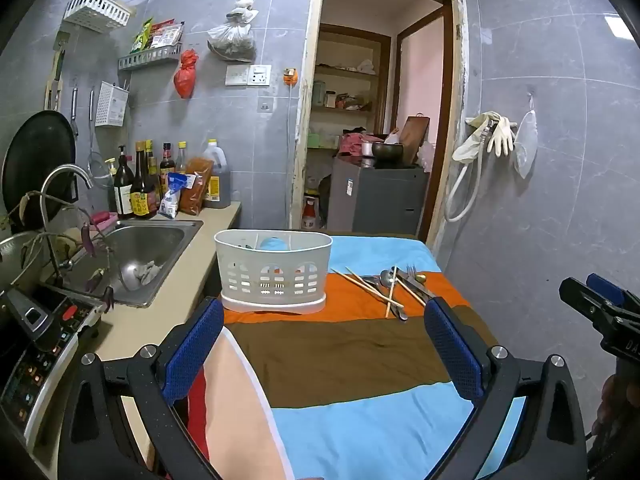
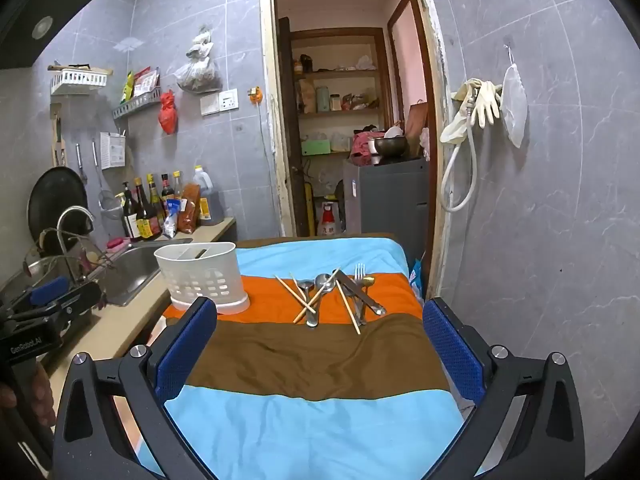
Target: Organize utensils
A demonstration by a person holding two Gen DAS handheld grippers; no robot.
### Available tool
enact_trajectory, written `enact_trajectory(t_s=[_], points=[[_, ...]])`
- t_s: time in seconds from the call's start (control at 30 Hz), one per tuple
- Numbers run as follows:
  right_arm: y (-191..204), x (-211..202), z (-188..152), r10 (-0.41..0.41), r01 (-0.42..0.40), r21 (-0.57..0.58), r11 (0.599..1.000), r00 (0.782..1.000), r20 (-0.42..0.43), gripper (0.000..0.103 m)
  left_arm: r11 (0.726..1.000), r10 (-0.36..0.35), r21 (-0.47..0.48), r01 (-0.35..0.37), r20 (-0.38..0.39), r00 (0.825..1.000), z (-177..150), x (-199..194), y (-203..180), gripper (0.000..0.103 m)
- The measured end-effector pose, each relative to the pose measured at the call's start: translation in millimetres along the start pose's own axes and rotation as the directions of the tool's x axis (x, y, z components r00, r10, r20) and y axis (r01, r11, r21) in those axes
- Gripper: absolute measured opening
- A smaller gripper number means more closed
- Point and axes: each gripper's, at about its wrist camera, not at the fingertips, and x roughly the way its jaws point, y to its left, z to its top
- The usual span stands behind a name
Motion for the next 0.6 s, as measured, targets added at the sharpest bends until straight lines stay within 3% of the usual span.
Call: enact_trajectory(t_s=[0.6], points=[[-1.7, 1.0, -1.4, -0.002, 0.002, 0.011, 1.000, 1.000, -0.007, 0.103, 1.000, -0.003, 0.000, 0.003, -0.002, 1.000, -0.9, 1.2, -1.2, 0.098]])
